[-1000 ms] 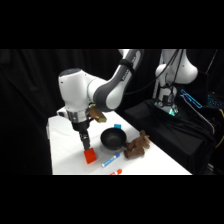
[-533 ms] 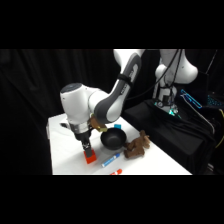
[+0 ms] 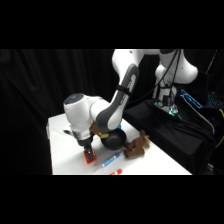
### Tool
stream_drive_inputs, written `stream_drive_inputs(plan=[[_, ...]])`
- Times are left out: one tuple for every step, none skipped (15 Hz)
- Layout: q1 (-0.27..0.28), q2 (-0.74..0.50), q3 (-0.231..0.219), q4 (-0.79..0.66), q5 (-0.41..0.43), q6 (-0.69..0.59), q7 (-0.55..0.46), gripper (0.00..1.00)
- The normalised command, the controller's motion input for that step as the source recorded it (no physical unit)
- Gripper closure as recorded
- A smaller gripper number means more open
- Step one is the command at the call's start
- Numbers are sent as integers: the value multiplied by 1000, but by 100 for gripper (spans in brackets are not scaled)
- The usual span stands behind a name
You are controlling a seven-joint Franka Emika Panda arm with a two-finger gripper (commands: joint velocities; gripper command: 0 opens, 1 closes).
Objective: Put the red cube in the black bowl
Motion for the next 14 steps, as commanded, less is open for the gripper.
stream_drive_inputs(plan=[[3,125,12,108,79,120,30,0],[14,128,4,99,68,135,37,0],[14,121,8,96,72,131,34,0],[18,113,5,92,69,131,37,0],[21,103,1,85,68,133,39,0],[16,92,4,83,72,126,34,0],[16,79,1,79,73,137,37,2],[13,64,2,71,79,153,40,26],[15,39,-2,55,75,172,39,27],[26,20,-19,42,64,181,54,30],[26,-3,-21,29,64,173,50,37],[31,-17,-30,22,58,168,53,48],[38,-27,-41,18,48,155,56,56],[45,-37,-49,13,41,143,59,64]])
